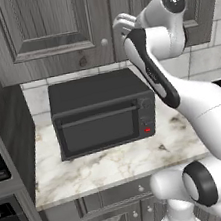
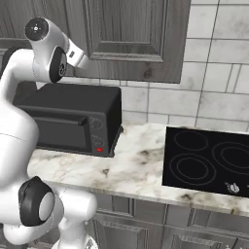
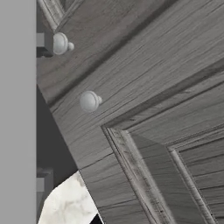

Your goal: Open the cabinet and move the ladle to the pot. Then close the cabinet.

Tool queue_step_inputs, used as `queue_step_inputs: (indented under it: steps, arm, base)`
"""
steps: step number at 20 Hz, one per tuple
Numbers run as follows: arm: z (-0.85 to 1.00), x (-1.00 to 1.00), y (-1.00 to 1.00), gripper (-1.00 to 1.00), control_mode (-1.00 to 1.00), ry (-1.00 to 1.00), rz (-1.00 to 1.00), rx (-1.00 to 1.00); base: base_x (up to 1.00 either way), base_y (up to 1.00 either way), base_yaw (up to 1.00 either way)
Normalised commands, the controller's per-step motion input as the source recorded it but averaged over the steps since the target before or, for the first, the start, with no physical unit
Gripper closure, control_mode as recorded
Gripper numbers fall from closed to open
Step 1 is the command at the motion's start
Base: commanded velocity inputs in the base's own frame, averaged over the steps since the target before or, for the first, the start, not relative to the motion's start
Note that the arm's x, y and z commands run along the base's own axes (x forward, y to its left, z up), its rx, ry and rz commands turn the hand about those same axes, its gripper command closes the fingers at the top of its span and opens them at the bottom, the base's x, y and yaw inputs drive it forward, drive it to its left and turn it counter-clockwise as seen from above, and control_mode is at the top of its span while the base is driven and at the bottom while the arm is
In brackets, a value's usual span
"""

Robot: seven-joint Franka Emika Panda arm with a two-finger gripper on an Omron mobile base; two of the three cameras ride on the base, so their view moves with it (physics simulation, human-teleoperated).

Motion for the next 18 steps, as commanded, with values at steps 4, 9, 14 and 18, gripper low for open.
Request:
queue_step_inputs:
  steps: [4, 9, 14, 18]
  arm:
    - [-0.06, 0.26, 0.00, -1.00, -1.00, 0.00, 0.00, 0.04]
    - [-0.01, 0.30, 0.00, -1.00, -1.00, 0.00, 0.00, 0.04]
    - [-0.08, 0.29, 0.00, -1.00, -1.00, 0.01, 0.00, 0.01]
    - [-0.13, 0.23, 0.05, -1.00, -1.00, 0.03, 0.00, 0.00]
  base:
    - [0.00, 0.00, 0.00]
    - [0.00, 0.00, 0.00]
    - [0.00, 0.00, 0.00]
    - [0.00, 0.00, 0.00]
